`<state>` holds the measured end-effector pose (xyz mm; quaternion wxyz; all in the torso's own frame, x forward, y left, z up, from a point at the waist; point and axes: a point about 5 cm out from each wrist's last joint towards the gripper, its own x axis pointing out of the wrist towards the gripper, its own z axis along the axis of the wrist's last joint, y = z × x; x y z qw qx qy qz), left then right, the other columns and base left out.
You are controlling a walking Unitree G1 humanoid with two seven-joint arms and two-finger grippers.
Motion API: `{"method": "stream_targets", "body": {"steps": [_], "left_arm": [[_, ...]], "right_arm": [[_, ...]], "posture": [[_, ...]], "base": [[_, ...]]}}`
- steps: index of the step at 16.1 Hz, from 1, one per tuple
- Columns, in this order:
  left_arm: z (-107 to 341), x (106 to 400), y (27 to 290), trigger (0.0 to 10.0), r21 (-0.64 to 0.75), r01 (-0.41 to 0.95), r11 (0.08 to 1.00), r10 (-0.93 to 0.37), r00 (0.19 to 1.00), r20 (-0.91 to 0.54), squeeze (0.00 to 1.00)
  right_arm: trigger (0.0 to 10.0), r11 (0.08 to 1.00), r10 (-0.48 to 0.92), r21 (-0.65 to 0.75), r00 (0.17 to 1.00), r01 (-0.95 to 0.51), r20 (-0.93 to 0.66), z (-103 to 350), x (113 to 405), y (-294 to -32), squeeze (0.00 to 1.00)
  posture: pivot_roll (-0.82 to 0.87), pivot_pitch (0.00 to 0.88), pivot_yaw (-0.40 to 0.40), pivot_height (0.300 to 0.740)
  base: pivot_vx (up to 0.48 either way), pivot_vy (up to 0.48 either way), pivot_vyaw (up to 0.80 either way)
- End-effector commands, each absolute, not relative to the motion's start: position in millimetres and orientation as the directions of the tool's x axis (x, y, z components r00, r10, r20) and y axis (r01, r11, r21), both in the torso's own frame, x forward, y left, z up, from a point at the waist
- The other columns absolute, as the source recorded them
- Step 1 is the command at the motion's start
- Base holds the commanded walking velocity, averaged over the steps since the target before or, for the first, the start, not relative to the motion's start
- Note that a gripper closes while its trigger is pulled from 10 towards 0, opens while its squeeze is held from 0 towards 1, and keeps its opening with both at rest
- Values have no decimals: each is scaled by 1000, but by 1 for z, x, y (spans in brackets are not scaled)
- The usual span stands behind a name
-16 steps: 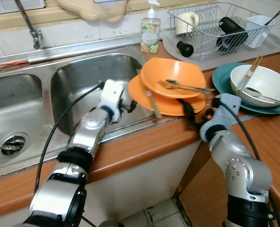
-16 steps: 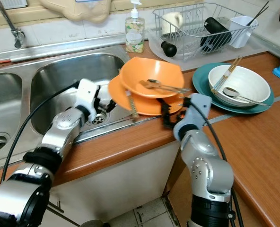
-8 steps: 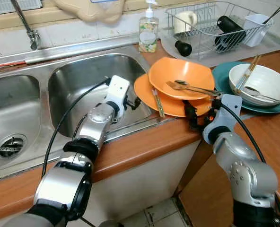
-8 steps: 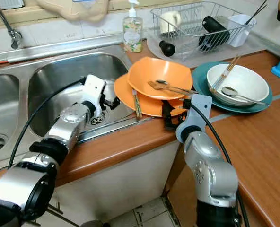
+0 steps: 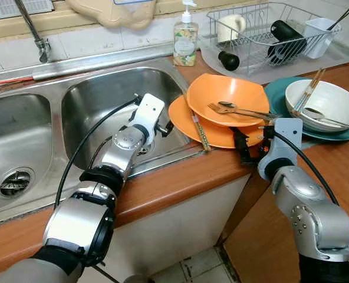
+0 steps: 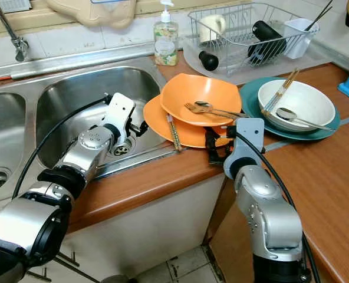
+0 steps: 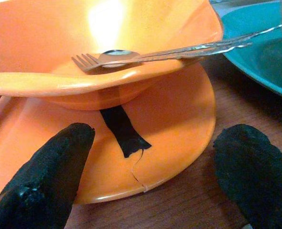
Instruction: Kitchen organization
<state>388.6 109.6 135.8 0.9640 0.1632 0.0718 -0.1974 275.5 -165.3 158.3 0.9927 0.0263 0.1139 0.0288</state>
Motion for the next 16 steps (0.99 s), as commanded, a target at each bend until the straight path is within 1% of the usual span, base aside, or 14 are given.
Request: {"method": "stream_targets", "body": {"steps": [1,4,8,10,14,16], "left_arm": [[139,391,111,10000,305,393,867,-345,917,-202,0],[140,391,112,10000,310,389,867,-340,918,-203,0],[138,391,117,10000,313,388,867,-336,919,-208,0],[137,390,118,10000,304,396,867,-346,916,-205,0],[133,388,118,10000,303,414,858,-365,908,-208,0],[130,385,127,10000,296,422,857,-372,904,-212,0]], "right_arm": [[10000,996,65,75,964,-47,-258,151,273,-170,0],[10000,994,95,72,965,-79,-246,155,270,-174,0],[10000,989,149,51,962,-141,-230,164,263,-189,0],[10000,993,121,37,964,-116,-238,165,262,-198,0],[10000,990,134,-10,956,-141,-261,163,259,-201,0],[10000,977,192,-42,948,-209,-254,170,253,-209,0]], "posture": [[-107,0,75,740],[-107,0,74,740],[-108,0,77,740],[-110,0,79,740],[-103,0,74,740],[-103,0,78,740]], "base": [[0,0,0],[0,0,0],[0,0,0],[0,0,0],[0,0,0],[0,0,0]]}}
